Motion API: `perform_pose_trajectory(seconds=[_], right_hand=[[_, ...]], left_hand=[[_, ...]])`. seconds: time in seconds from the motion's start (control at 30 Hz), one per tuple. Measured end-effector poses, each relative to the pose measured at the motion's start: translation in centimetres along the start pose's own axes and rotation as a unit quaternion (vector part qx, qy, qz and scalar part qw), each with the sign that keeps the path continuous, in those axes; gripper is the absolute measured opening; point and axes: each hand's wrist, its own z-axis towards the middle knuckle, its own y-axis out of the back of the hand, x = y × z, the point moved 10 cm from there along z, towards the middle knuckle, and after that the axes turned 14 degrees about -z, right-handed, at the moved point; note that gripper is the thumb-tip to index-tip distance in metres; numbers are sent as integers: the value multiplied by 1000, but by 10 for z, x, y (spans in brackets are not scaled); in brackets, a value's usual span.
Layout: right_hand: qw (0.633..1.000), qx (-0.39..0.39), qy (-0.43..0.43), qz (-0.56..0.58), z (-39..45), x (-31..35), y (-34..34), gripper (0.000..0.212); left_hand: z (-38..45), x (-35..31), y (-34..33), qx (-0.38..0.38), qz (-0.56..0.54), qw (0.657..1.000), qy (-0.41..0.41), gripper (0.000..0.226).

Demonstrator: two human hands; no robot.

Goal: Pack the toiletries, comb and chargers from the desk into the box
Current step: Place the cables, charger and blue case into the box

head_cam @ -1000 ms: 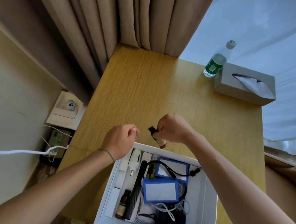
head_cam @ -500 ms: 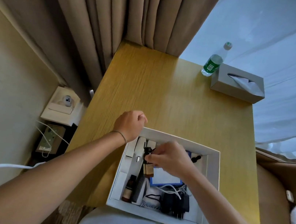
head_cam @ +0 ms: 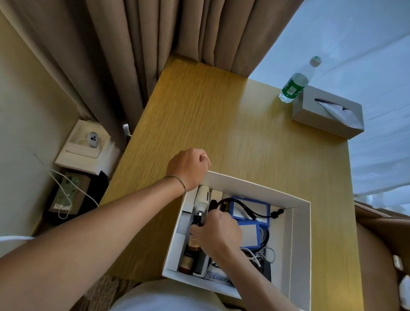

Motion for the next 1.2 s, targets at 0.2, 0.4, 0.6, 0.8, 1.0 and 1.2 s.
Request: perform_pose_trajectory(seconds=[0.2,0.4,0.6,0.8,1.0,1.2], right_hand=[[999,-28,-12,-30,-3,6,-2,23],[999,-39,-24,26,-10,-5,5,28],[979,-145,-20,145,-31,-52,63,30],[941,-234,-45,241,-45,-142,97,46],[952,-226,-135,159,-48,-220,83,43],[975,-119,-183,51,-44,-245,57,47]], left_hand=[[2,1,-2,4,13,1000,-9,38],[2,-2,-4,20,18,999,-32,38],[-35,2,37,-67,-69,995,-32,25],[-96,17,52,-89,-38,995,-16,13],[-128,31,39,-42,24,999,21,44],[-137,36,19,-19,120,988,93,56]])
